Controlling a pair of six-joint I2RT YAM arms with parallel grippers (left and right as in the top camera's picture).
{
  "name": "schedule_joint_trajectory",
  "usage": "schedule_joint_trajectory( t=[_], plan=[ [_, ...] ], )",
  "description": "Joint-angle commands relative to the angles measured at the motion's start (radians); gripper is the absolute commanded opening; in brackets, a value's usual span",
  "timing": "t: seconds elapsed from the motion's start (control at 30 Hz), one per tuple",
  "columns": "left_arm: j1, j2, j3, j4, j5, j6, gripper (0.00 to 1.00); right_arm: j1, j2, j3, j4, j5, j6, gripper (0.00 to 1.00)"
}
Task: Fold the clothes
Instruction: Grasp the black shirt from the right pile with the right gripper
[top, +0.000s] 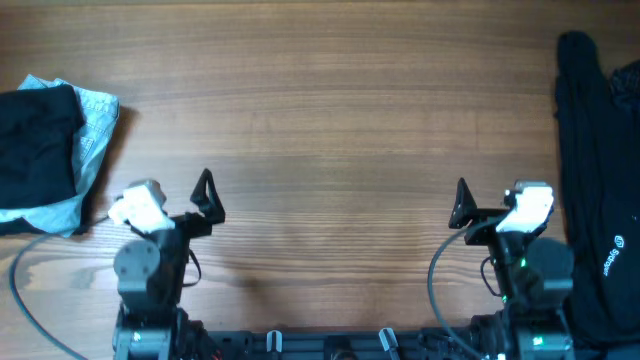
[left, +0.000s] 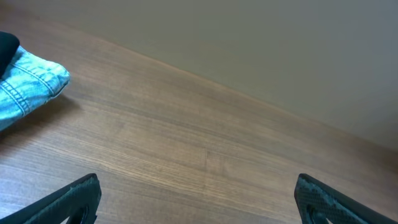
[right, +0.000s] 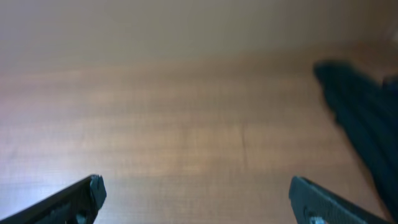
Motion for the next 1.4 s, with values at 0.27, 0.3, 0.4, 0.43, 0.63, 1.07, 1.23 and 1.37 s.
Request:
schedule_joint_trajectory(
  t=[0.27,0.3,0.4,0.43,0.63,1.07,1.23,1.37],
  plan=[
    [0.005,0.387,0.298,-0.206,0.08,0.016,1.0,-0.03,0.613,0.44,-0.339,0.194,0.262,1.0],
    [0.005,0.386,0.298,-0.205,0.08,0.016,1.0,-0.074,0.65,0.438,-0.426,0.347,0.428,1.0],
    [0.005,0.386,0.298,-0.205,0.08,0.016,1.0,-0.301,0.809,0.409,-0.523,0.389,0.568,1.0],
    [0.005,0.387,0.298,-0.205,0.08,0.016,1.0,-0.374,0.873,0.409,-0.524,0.39,0.567,1.0],
    [0.005,0.387,0.298,-0.205,0.08,0.016,1.0,-0.629,1.128,0.409,-0.454,0.389,0.565,1.0],
    [0.005,0.387,0.298,-0.205,0.08,0.016,1.0,-0.734,1.266,0.416,-0.361,0.086,0.359,0.04],
    [0.005,0.387,0.298,-0.201,0.08,0.016,1.0,-0.64,1.033,0.492,-0.362,-0.452,-0.003,0.04],
    [0.005,0.387,0.298,-0.201,0.08,0.016,1.0,-0.469,0.801,0.54,-0.369,-0.509,-0.042,0.04]
  ],
)
